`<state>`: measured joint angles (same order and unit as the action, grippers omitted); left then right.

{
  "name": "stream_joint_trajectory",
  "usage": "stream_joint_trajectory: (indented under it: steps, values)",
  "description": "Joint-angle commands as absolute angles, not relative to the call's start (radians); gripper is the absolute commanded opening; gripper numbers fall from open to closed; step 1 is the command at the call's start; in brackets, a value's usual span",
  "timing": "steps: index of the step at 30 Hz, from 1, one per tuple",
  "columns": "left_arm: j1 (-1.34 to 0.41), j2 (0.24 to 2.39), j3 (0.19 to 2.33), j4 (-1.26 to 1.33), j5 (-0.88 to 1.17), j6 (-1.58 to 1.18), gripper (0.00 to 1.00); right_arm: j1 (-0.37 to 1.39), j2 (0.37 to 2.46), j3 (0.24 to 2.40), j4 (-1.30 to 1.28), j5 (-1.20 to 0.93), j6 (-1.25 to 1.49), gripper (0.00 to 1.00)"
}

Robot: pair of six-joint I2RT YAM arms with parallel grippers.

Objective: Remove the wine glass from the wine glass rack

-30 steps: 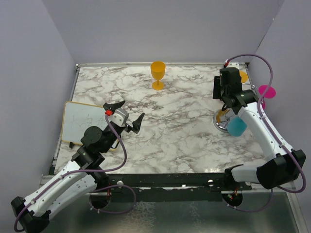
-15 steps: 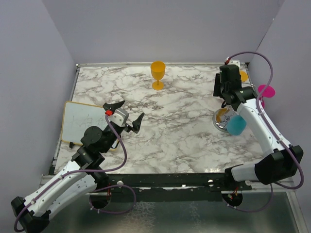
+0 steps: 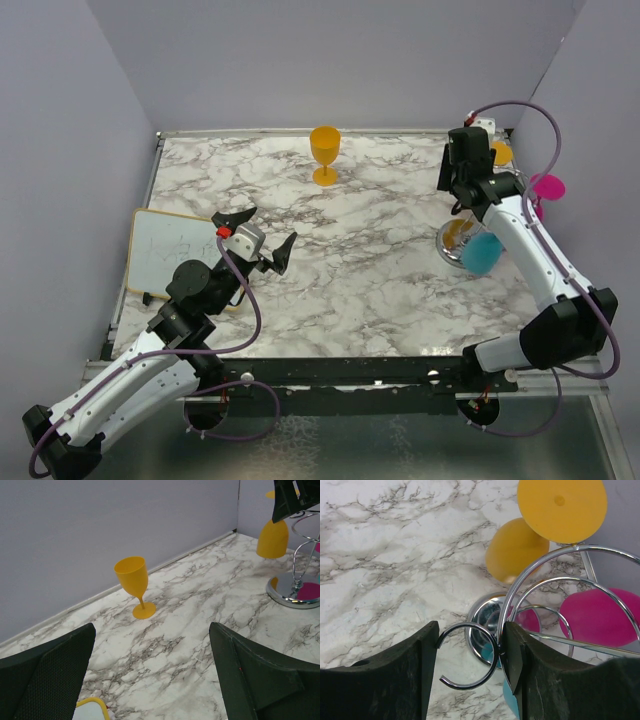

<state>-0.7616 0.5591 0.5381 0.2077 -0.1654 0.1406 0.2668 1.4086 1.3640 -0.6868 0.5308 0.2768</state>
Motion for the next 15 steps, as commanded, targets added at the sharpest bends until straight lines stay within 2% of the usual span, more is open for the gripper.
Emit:
stream_joint_trajectory:
  steps: [1, 8, 11, 15]
  values:
    - [-0.769, 0.55, 0.538, 0.224, -0.181, 0.144, 1.0, 0.259, 1.436, 1.421, -0.588, 0.568, 0.308, 0.53]
    - [-0.77, 0.546, 0.538, 0.224, -0.18, 0.143, 1.0, 0.257, 1.442, 1.44, -0.588, 0.531, 0.301, 0.56]
    - [-0.77, 0.543, 0.538, 0.224, -0.179, 0.144, 1.0, 0.258, 1.426, 1.451, -0.603, 0.464, 0.282, 0.69]
    - [-0.772, 0.541, 0.539, 0.224, -0.177, 0.142, 1.0, 0.257, 1.381, 1.454, -0.608, 0.388, 0.255, 0.79]
